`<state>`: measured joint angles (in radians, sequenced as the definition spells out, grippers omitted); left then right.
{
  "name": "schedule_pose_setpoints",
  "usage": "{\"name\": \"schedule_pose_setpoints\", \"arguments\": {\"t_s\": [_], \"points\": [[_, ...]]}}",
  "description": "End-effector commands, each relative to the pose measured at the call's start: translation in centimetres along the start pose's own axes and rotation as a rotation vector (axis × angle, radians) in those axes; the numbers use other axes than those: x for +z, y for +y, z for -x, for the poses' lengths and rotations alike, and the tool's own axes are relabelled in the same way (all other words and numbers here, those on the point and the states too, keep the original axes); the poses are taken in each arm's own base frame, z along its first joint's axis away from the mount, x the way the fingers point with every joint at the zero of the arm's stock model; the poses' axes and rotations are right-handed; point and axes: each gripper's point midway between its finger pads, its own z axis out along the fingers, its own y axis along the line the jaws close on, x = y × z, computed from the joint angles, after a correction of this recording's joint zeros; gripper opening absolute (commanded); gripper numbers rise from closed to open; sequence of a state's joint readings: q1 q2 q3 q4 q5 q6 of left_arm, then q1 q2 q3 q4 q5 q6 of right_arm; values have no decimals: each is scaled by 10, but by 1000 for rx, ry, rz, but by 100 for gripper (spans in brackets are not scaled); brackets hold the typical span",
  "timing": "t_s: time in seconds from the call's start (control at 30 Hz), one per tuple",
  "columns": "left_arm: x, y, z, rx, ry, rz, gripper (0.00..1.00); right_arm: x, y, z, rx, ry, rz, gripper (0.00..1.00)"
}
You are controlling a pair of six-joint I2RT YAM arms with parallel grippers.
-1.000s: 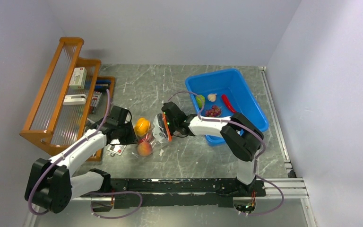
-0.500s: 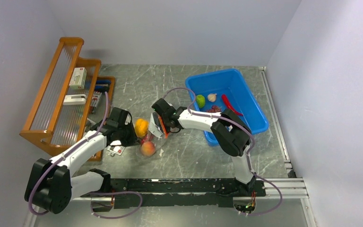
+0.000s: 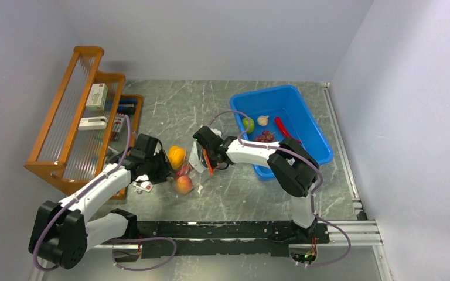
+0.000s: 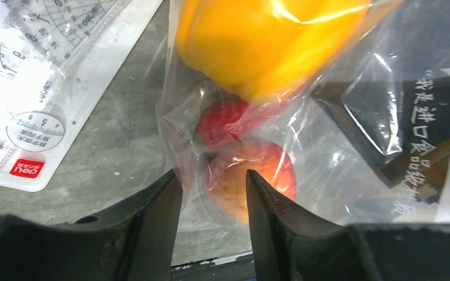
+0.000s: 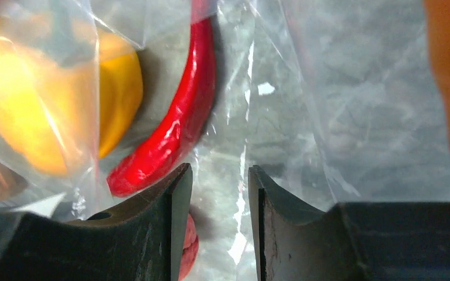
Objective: Open the zip-top bag and remove the fake food
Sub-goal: Pick up the fake vegetable from the zipper food storage bag.
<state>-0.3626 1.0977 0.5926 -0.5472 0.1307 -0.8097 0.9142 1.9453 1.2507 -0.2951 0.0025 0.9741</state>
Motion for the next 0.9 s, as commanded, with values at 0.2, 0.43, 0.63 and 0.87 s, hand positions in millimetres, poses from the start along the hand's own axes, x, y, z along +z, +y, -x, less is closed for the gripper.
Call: {"name": "schedule_pose_setpoints", "arguments": {"t_s": [0.2,0.43,0.63,0.87], "points": [[14,10,-12,26,60,10,58,10,28,10,2,-3,77,43],[18,6,-6,86,52,-5,19,22,14,7,28,-3,-4,44],[17,7,1,99,37,28,7,20,-2,3,-36,-47,-182,43],[14,4,2,71,17,5,7,35,-20,-5,-79,-2,-290,31]]}}
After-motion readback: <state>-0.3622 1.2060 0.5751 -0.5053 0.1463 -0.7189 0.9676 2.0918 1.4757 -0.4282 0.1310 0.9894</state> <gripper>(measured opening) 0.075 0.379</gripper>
